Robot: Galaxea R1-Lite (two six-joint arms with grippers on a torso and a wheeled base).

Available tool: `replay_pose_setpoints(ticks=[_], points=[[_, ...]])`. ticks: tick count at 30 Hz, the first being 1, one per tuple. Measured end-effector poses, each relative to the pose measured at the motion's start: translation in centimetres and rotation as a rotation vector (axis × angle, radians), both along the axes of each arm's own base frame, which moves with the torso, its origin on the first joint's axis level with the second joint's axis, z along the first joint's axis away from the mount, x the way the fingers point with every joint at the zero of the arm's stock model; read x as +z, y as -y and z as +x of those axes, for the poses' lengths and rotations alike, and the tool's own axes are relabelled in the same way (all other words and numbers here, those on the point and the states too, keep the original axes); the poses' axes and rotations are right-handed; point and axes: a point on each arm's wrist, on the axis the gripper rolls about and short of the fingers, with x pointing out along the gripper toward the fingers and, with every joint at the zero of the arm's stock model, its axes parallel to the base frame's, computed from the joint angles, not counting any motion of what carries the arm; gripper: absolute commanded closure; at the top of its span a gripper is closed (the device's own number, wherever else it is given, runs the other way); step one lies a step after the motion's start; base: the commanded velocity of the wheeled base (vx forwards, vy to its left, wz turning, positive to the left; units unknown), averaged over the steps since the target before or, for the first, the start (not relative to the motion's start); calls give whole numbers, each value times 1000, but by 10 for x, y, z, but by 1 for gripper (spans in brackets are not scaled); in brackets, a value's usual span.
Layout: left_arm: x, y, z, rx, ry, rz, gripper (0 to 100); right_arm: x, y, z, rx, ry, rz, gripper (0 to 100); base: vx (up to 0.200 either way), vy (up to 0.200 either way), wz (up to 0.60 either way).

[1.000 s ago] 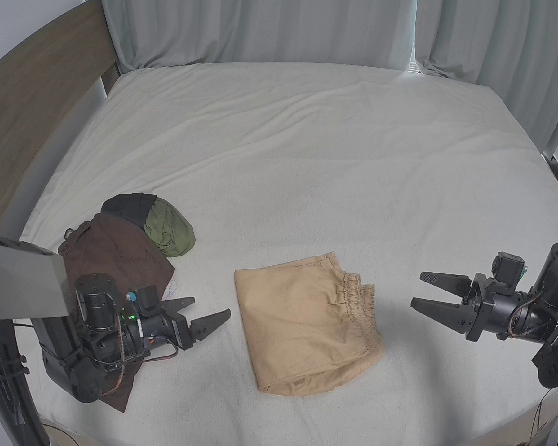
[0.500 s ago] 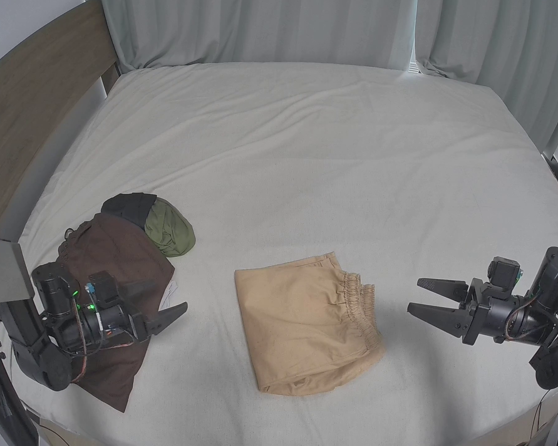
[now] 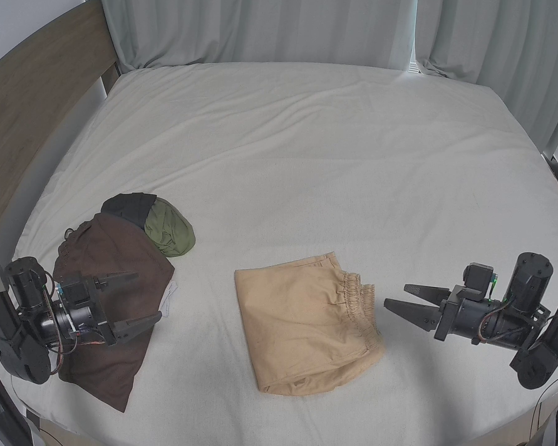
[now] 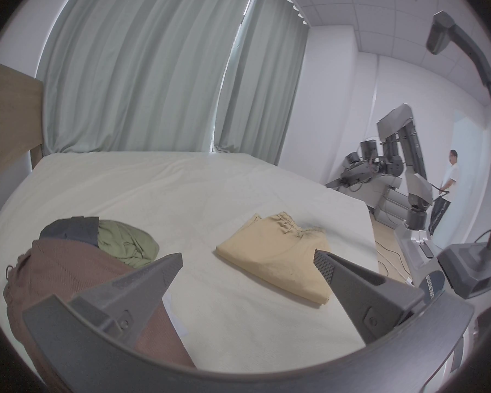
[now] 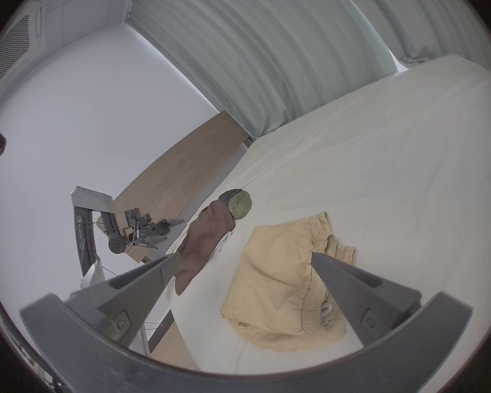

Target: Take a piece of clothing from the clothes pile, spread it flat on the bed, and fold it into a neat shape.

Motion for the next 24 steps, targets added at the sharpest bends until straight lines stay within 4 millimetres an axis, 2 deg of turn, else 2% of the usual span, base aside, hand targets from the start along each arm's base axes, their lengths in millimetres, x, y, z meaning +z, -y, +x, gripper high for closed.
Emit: replay_pose_setpoints(ticks=[7,24], points=[[10,-11,2,6,56,7,0,-19,-13,8,-9,-67,-22,0,0,0,0],[11,-7,-5,-6,49,6,0,-59,-14,26,-96,-228,-39,0,0,0,0]])
